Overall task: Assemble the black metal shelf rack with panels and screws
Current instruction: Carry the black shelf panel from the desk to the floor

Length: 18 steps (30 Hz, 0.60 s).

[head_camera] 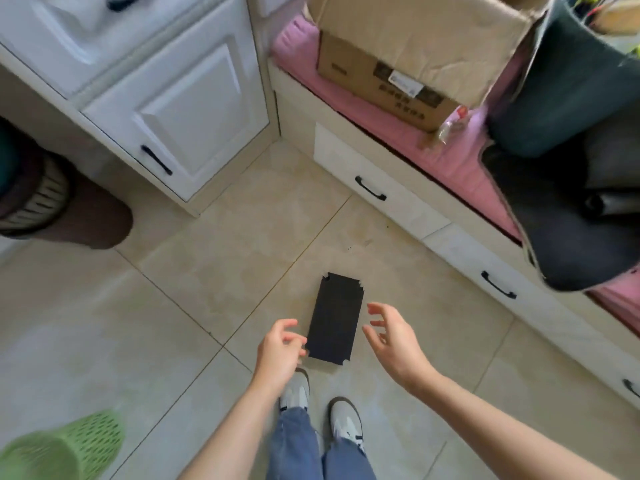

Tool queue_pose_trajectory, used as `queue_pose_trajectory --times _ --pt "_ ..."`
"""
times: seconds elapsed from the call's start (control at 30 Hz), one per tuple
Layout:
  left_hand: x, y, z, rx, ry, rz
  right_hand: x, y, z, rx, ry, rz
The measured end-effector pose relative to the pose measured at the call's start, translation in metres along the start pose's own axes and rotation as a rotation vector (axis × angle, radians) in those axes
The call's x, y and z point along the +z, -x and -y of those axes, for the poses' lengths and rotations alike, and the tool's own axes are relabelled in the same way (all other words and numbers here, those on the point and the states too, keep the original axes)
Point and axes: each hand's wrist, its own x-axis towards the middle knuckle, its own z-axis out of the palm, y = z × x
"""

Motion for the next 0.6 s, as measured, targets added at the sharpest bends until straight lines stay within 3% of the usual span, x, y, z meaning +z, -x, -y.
queue_pose_trajectory --times 0.3,0.6 --pt "-0.08 0.191 -0.057 0.07 0.212 -0.265 -0.051 0.13 0.133 -0.286 0.055 0.078" --pt "-0.143 0.347 -0.035 0.109 0.502 -0.714 -0.015 0.226 0.247 -0.577 0.113 0.243"
